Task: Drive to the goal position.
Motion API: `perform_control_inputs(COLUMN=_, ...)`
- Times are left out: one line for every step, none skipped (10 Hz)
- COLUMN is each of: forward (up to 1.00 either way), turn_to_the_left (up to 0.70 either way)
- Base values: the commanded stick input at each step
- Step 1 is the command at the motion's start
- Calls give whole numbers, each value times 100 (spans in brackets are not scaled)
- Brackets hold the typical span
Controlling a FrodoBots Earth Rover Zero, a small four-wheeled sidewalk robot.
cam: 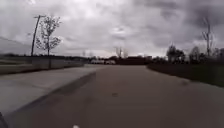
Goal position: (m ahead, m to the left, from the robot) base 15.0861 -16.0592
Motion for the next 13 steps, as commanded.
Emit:
perform_control_inputs(forward=100, turn_to_the_left=0)
perform_control_inputs(forward=100, turn_to_the_left=0)
perform_control_inputs(forward=100, turn_to_the_left=0)
perform_control_inputs(forward=100, turn_to_the_left=-11)
perform_control_inputs(forward=100, turn_to_the_left=-22)
perform_control_inputs(forward=100, turn_to_the_left=-30)
perform_control_inputs(forward=100, turn_to_the_left=-33)
perform_control_inputs(forward=100, turn_to_the_left=-24)
perform_control_inputs(forward=100, turn_to_the_left=0)
perform_control_inputs(forward=100, turn_to_the_left=0)
perform_control_inputs(forward=100, turn_to_the_left=0)
perform_control_inputs(forward=100, turn_to_the_left=0)
perform_control_inputs(forward=100, turn_to_the_left=0)
